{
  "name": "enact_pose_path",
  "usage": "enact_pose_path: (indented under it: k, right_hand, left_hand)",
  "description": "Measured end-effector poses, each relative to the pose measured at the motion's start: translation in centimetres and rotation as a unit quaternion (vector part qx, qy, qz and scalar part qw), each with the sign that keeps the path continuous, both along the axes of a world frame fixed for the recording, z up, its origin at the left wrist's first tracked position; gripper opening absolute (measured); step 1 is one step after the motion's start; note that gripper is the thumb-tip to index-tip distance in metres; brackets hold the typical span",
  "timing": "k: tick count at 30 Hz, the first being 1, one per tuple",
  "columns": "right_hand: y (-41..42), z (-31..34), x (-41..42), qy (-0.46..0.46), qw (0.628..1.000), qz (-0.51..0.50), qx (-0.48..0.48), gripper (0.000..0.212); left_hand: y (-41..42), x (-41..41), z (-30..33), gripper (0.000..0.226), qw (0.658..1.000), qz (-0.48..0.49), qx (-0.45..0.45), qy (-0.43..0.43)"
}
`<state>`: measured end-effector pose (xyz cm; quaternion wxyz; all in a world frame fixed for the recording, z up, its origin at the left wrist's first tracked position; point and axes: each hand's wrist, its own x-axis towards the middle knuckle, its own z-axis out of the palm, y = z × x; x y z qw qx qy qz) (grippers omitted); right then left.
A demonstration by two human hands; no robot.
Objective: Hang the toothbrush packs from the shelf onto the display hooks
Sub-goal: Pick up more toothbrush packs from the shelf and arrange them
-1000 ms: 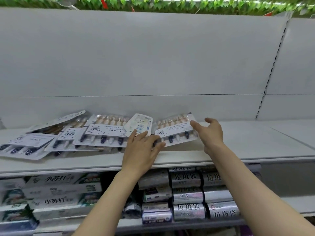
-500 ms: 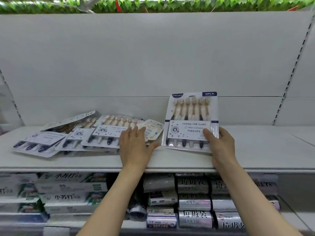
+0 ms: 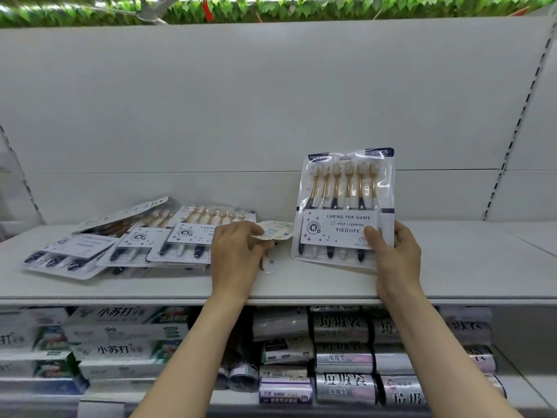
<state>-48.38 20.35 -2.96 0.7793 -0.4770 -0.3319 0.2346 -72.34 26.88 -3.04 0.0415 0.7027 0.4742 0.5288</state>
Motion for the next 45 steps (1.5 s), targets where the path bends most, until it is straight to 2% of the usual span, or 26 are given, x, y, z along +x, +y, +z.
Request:
enact_pose_path:
  k: [6, 10, 16, 19, 22, 30, 34, 38, 41, 45]
  right_hand:
    - [-1.9, 0.4, 0.5, 0.035, 0.998, -0.025, 0.037, 0.022]
    - [-3.0, 1.3, 1.5, 0.030, 0.997, -0.026, 0.060, 0.023]
    - [-3.8, 1.5, 2.0, 0.007, 0.998, -0.030, 0.051, 0.026]
    - [-4.2, 1.1, 2.0, -0.007, 0.999, -0.035, 0.039, 0.024]
    - [-4.6, 0.7, 2.1, -0.011, 0.999, -0.042, 0.028, 0.024]
    - [-5.3, 0.5, 2.7, -0.022, 0.999, -0.035, -0.010, 0.030]
    - [-6.1, 0.4, 3.1, -0.040, 0.997, -0.029, -0.054, 0.035]
    - [-7.3, 0.2, 3.5, -0.031, 0.997, -0.006, -0.075, 0.033]
    - [-8.7, 0.4, 3.2, -0.012, 0.998, -0.005, -0.057, 0.031]
    - [-10.6, 0.7, 1.7, 0.010, 1.000, 0.009, -0.023, 0.026]
  left_hand:
    - [-1.3, 1.2, 5.2, 0.018, 0.993, -0.061, 0.065, -0.073]
    - [-1.8, 2.3, 9.3, 0.021, 0.976, -0.145, -0.002, -0.160]
    - [-0.5, 6.0, 10.4, 0.033, 0.961, -0.215, -0.077, -0.157]
    - [0.2, 7.3, 8.6, 0.027, 0.959, -0.208, -0.110, -0.160]
    - [0.7, 7.6, 5.8, 0.033, 0.952, -0.204, -0.164, -0.161]
    - [0.2, 6.9, 1.6, 0.028, 0.942, -0.200, -0.225, -0.148]
    - [-0.7, 6.9, 1.7, 0.030, 0.946, -0.183, -0.209, -0.169]
    - [-2.6, 7.1, 2.4, 0.028, 0.935, -0.203, -0.202, -0.208]
    - [-4.6, 6.8, 2.6, 0.048, 0.932, -0.189, -0.194, -0.239]
    - [-7.5, 5.5, 2.5, 0.058, 0.930, -0.171, -0.170, -0.277]
